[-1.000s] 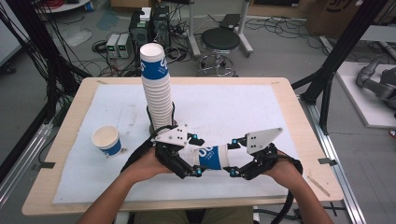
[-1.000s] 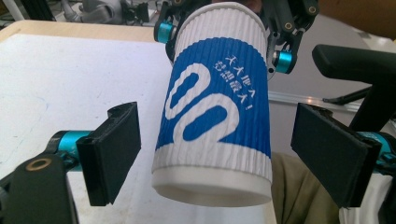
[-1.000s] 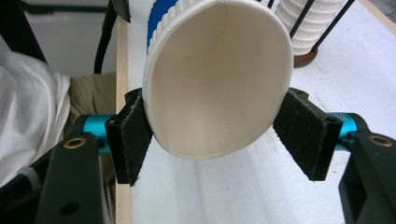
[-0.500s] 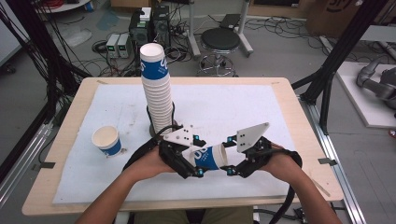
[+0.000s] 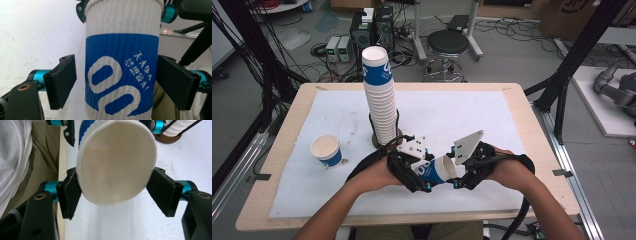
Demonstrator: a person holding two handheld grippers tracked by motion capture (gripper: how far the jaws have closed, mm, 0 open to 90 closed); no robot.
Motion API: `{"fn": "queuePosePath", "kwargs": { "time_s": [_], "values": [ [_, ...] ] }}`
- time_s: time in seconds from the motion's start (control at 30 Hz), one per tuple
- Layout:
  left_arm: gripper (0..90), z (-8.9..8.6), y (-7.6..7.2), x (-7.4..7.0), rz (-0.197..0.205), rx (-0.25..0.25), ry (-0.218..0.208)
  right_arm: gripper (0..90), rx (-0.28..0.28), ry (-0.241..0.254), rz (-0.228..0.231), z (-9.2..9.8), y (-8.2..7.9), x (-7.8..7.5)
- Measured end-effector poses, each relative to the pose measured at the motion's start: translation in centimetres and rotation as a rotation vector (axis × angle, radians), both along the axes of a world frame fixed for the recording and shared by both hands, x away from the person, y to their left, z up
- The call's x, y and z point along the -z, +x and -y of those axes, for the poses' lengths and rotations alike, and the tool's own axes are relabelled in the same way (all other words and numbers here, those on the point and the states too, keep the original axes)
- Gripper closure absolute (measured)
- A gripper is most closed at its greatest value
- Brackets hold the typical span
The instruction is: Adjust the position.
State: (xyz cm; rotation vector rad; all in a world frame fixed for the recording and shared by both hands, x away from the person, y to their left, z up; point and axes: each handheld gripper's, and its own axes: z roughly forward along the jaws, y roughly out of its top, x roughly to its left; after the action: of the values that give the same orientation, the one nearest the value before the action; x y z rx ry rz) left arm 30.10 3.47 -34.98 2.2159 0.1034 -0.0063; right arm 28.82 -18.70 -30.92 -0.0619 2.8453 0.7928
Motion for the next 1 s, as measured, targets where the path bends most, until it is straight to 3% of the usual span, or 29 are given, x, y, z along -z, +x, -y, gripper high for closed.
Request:
{"fn": "queuePosePath", "kwargs": {
  "time_s": [0.37,0.63,0.8,1.0],
  "values": [
    [27.0,0.7,0.2,0.8,-0.046,0.03,0.073,29.9,-0.011,-0.076,-0.006,-0.9,0.0,0.5],
    [29.4,1.0,0.2,1.1,-0.047,0.036,0.09,28.0,-0.015,-0.101,-0.017,-1.2,0.0,0.8],
    [28.1,0.7,0.3,1.3,-0.056,0.021,0.048,22.6,0.012,-0.049,-0.028,-0.8,0.2,0.7],
    [27.4,0.0,0.6,1.9,-0.073,-0.01,0.004,21.8,0.035,0.092,-0.04,0.2,0.2,-0.2]
  ]
}}
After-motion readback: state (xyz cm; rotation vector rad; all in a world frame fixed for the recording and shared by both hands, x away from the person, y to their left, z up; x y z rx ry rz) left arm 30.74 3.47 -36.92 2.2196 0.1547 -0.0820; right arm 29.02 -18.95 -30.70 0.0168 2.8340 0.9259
